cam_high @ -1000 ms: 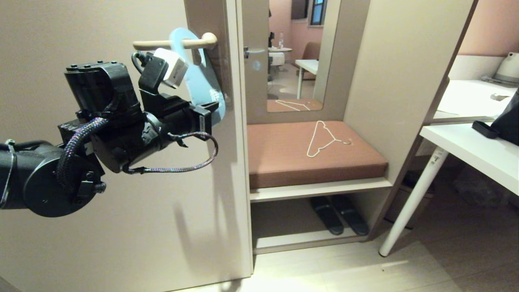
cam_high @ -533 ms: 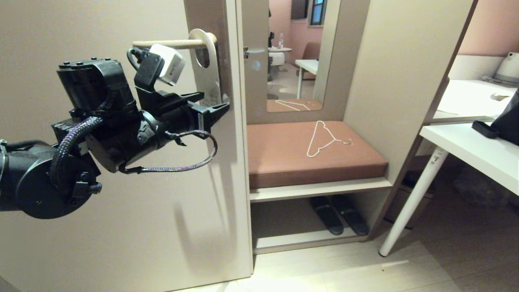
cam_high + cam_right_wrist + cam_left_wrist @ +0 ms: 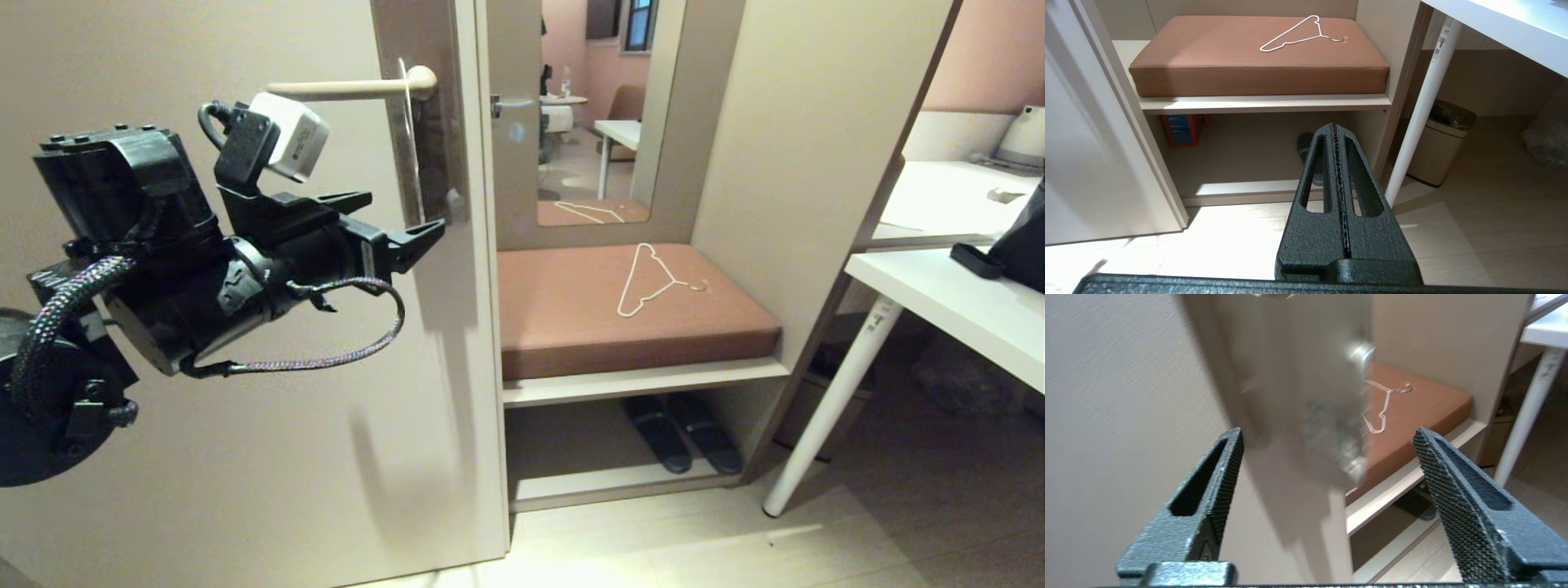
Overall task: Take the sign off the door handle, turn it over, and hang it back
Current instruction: Hang the sign back with the other side facing out
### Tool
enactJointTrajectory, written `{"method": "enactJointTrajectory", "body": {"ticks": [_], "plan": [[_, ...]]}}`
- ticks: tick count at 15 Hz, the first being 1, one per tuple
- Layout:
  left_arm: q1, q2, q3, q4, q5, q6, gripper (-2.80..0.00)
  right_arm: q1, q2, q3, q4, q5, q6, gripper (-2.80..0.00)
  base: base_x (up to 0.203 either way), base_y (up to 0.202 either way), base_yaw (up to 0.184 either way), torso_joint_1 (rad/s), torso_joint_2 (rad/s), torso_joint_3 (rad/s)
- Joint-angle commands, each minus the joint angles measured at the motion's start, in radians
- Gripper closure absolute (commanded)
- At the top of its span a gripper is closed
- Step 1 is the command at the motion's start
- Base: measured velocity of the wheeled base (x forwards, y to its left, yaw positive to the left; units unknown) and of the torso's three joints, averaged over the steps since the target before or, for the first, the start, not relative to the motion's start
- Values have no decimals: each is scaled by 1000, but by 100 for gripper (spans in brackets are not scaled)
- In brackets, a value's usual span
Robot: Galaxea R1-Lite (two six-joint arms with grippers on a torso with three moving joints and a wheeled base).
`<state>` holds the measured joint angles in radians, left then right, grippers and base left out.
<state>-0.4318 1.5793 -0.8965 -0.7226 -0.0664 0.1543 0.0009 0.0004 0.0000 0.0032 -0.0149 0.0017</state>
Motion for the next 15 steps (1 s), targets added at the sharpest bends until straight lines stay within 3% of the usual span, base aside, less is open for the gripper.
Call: {"method": "enactJointTrajectory", "body": {"ticks": [1,8,9,10,15], "plan": [[14,-34,27,-5,-1,-1,-280,-1,0,0,0,0,0,0,0,0,0,0,0,0],[27,-40,31,-5,-6,2,-280,1,0,0,0,0,0,0,0,0,0,0,0,0],[27,-39,31,-5,-6,4,-25,1,0,0,0,0,0,0,0,0,0,0,0,0],[27,-39,31,-5,-6,3,0,1,0,0,0,0,0,0,0,0,0,0,0,0],[35,-43,31,-5,-4,1,0,-1,0,0,0,0,0,0,0,0,0,0,0,0]]}}
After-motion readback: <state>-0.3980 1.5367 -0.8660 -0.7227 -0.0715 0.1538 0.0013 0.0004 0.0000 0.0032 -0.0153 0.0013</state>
